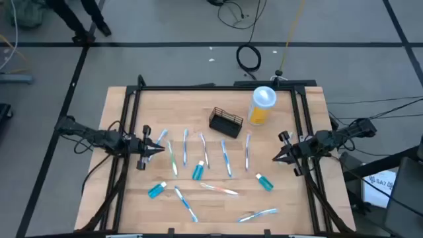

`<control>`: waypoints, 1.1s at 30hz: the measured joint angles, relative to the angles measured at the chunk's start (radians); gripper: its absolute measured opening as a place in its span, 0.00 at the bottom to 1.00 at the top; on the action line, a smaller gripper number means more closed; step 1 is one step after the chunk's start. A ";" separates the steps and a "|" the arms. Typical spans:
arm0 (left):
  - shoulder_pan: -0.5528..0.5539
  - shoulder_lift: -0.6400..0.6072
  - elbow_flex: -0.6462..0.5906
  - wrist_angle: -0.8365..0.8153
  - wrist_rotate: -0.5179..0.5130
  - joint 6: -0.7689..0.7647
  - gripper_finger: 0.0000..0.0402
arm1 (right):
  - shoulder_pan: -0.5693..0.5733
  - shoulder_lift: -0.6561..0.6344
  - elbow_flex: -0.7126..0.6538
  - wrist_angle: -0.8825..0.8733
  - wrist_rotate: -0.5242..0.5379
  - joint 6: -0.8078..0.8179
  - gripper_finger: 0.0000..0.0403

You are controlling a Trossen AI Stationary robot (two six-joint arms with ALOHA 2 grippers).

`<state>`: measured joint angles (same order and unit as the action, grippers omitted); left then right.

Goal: Pick & Place toothbrushing station
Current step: Put the blue toothbrush into the black organizer

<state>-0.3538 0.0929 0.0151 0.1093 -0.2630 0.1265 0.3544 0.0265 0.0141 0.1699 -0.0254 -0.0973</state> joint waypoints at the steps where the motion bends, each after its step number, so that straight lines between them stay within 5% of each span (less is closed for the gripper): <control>1: 0.000 0.000 0.000 0.000 0.000 0.000 0.09 | 0.000 0.000 0.000 0.003 0.000 -0.001 0.01; 13: 0.000 0.000 0.000 0.000 0.000 -0.021 0.09 | 0.000 0.000 0.000 0.014 0.002 -0.271 0.01; 23: 0.000 0.000 0.000 0.038 -0.025 -0.100 0.09 | 0.000 0.005 0.000 0.068 0.012 -0.208 0.01; 33: 0.000 0.000 0.000 0.205 -0.061 -0.109 0.09 | -0.004 0.079 0.000 0.278 0.212 -0.234 0.05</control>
<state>-0.3534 0.0925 0.0154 0.3147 -0.3239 0.0172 0.3504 0.1058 0.0139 0.4482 0.1864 -0.3317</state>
